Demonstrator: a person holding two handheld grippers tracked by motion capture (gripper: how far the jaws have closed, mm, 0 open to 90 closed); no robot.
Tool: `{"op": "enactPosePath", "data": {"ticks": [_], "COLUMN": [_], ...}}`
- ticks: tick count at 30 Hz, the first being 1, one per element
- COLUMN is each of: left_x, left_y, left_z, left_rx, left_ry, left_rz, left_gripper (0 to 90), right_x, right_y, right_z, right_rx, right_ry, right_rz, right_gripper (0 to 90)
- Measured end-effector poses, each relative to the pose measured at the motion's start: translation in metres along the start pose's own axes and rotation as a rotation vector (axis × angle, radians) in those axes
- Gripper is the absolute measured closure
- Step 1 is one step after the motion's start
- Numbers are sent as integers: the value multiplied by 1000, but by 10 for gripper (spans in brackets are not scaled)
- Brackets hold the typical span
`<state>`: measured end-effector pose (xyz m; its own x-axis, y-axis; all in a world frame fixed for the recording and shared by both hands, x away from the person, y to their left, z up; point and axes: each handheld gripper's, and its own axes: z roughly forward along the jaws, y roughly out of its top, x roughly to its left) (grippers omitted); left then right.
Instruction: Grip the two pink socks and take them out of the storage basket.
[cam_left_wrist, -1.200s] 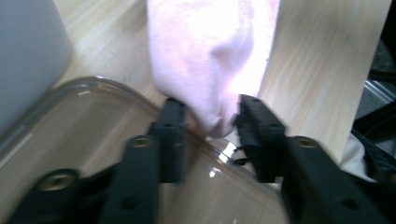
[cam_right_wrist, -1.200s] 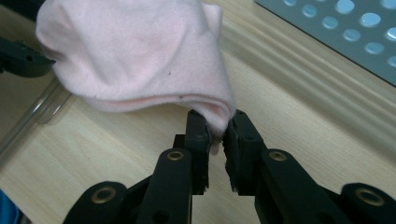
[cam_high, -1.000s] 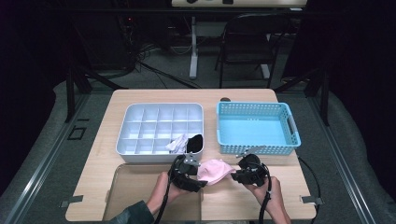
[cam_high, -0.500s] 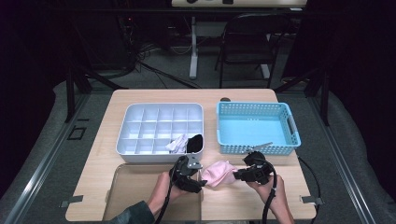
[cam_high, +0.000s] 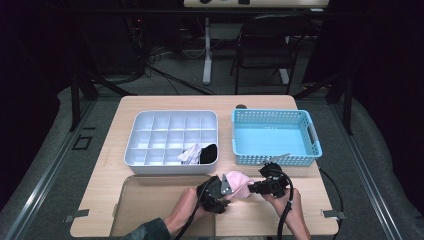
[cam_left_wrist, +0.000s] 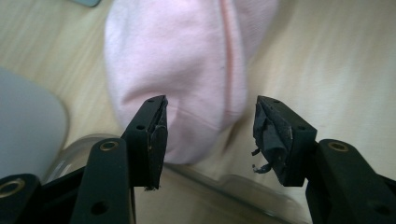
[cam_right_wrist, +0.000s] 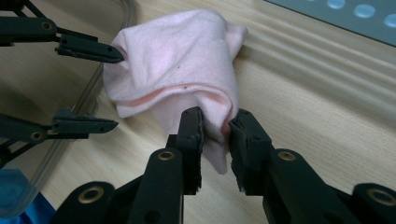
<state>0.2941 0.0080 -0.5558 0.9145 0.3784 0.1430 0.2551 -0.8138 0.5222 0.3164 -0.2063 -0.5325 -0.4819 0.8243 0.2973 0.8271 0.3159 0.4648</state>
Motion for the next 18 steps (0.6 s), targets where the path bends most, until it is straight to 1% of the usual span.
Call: {"op": "enactPosePath", "data": {"ticks": [1,2,3,4,5,7,8,10,11,12,13,14,17,18], "left_x": [1,2,4,4,5,4,4,6,7,8,9,10,15,17], "left_y": [0,-1,-1,-2,-2,-2,-2,-3,-4,-5,-5,-6,-7,-6], "left_z": [1,1,2,2,1,1,2,3,3,4,3,3,-2,-5], "left_rx": [1,0,-2,-9,-15,-25,-28,-28,-33,-36,-40,-48,-68,-76], "left_ry": [-6,10,-5,-20,-15,-13,-4,-13,-10,-10,-14,-11,-47,-52], "left_rz": [-4,1,3,-5,1,11,12,7,-2,-7,-13,-25,-65,-79], "left_gripper": [492,517,527,567,586,660,683,749,769,813,826,836,846,847], "right_x": [0,0,0,0,0,2,3,4,5,6,7,6,5,5], "right_y": [0,0,0,-1,-2,-5,-5,-6,-6,-6,-6,-6,-7,-6], "right_z": [0,1,1,1,0,0,0,0,0,1,2,4,5,3], "right_rx": [-1,5,6,2,11,10,17,16,12,9,18,19,4,2], "right_ry": [1,2,2,4,7,12,15,20,25,16,11,14,0,-1], "right_rz": [2,-2,-6,-1,-4,-9,-20,-22,-27,-29,-32,-33,-30,-42], "right_gripper": [741,734,719,702,682,661,652,641,643,651,667,705,783,791]}}
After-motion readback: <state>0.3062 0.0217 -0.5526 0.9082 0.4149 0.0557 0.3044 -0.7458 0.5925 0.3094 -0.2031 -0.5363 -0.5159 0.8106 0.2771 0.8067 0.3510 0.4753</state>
